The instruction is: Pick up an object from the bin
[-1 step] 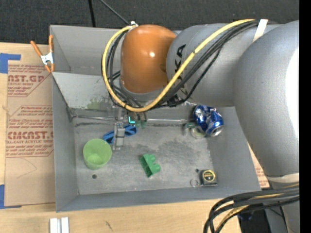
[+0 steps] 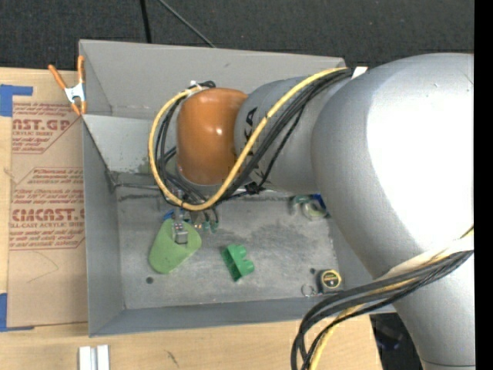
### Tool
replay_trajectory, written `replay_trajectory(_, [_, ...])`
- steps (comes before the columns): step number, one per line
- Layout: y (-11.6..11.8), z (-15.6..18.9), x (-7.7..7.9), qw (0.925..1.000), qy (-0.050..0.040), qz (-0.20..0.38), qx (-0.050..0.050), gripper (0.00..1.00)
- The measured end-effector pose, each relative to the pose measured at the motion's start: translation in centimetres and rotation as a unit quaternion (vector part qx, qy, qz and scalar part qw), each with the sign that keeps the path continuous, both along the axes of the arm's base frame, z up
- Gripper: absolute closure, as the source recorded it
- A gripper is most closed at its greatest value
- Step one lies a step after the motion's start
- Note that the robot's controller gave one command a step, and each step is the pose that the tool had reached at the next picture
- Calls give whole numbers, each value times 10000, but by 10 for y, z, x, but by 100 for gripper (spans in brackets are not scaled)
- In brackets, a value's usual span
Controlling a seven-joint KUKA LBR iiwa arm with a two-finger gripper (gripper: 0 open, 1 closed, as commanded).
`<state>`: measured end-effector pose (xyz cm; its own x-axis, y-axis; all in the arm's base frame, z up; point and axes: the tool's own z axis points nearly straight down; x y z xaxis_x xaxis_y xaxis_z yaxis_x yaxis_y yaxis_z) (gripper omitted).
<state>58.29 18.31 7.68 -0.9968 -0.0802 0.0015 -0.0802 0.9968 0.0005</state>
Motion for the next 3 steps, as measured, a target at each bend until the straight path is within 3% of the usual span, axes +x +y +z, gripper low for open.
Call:
replay_trajectory(1, [6, -8, -67, 9997, 22, 240, -1, 0])
replay_trajectory(2, [5, -7, -63, 9998, -6, 223, 7, 100])
replay_trajectory(3, [3, 116, -65, 9994, -51, 353, 10, 100])
